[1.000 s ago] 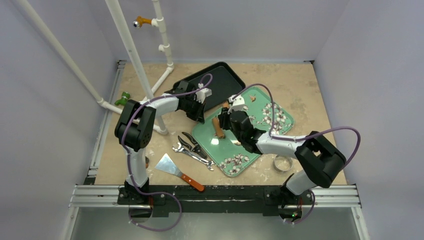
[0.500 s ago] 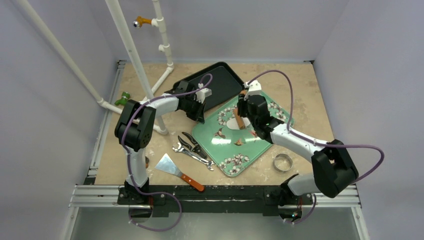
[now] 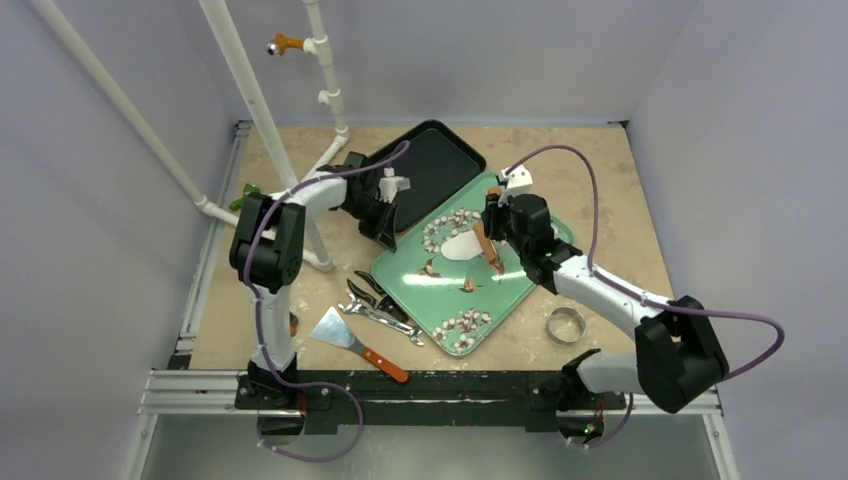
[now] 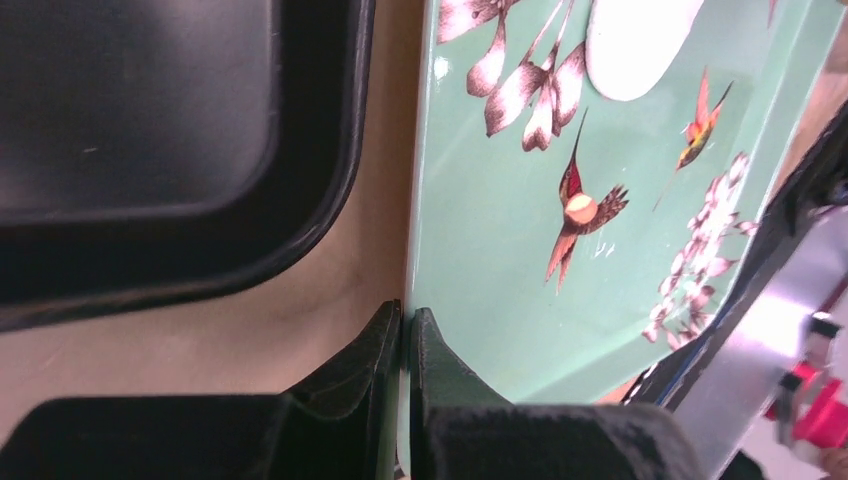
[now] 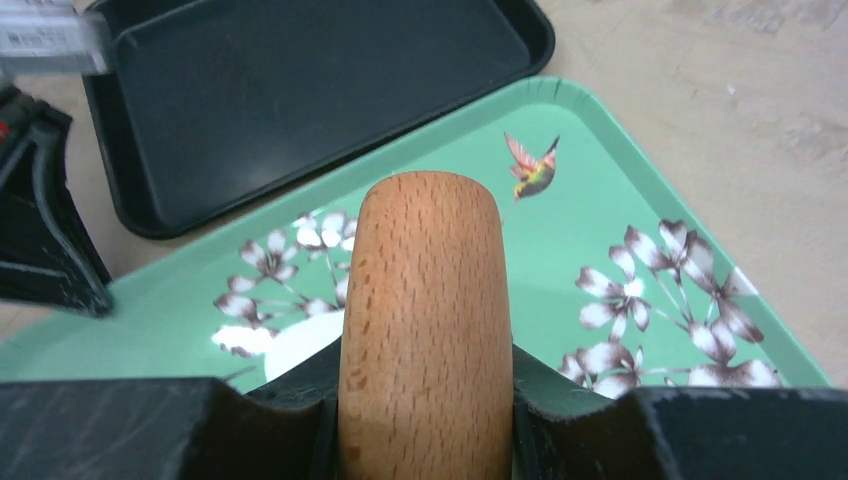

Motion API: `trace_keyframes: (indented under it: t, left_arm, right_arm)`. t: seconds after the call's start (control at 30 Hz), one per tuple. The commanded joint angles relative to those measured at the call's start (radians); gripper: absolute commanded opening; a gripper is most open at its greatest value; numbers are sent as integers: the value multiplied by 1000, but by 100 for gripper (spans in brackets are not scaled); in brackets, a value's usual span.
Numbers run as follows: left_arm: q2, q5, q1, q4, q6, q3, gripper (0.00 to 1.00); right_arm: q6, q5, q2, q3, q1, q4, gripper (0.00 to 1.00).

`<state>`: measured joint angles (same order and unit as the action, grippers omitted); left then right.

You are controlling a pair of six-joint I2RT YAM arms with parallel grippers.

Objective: Roll out the dumpling wrappers from the dough

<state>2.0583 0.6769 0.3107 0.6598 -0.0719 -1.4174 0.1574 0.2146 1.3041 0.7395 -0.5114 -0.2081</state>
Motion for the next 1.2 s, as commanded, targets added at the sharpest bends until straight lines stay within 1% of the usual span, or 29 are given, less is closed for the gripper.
trace_keyframes:
  t: [0.0, 0.07, 0.13, 0.27, 0.37, 0.5, 0.6, 0.73, 0.93, 1.17]
  left_arm:
    - [-7, -126, -25, 287, -213, -174, 0]
    - [26, -214, -25, 311, -267, -205, 0]
    - [62, -258, -24, 328, -295, -232, 0]
    - [100, -264, -22, 337, -295, -258, 0]
    - [128, -304, -3, 350, -301, -282, 0]
    - [143, -377, 33, 350, -311, -314, 0]
    - [141, -444, 46, 331, -323, -308, 0]
    - [142, -453, 49, 327, -323, -305, 0]
    - [129, -457, 53, 316, -329, -288, 0]
    - [105, -467, 53, 273, -342, -260, 0]
  right_arm:
    - [59, -44, -39, -46, -9, -101, 0]
    - [69, -55, -37, -71, -9, -132, 0]
    - [77, -67, -23, -78, -10, -160, 0]
    - [64, -76, 13, -51, -22, -184, 0]
    - [40, -68, 27, -20, -37, -194, 0]
    - [55, -91, 67, -13, -39, -267, 0]
    - [65, -102, 106, -14, -39, -316, 0]
    - [46, -114, 149, 2, -42, -333, 0]
    - [4, 6, 227, -52, -47, -325, 0]
    - [69, 216, 213, -122, -82, -276, 0]
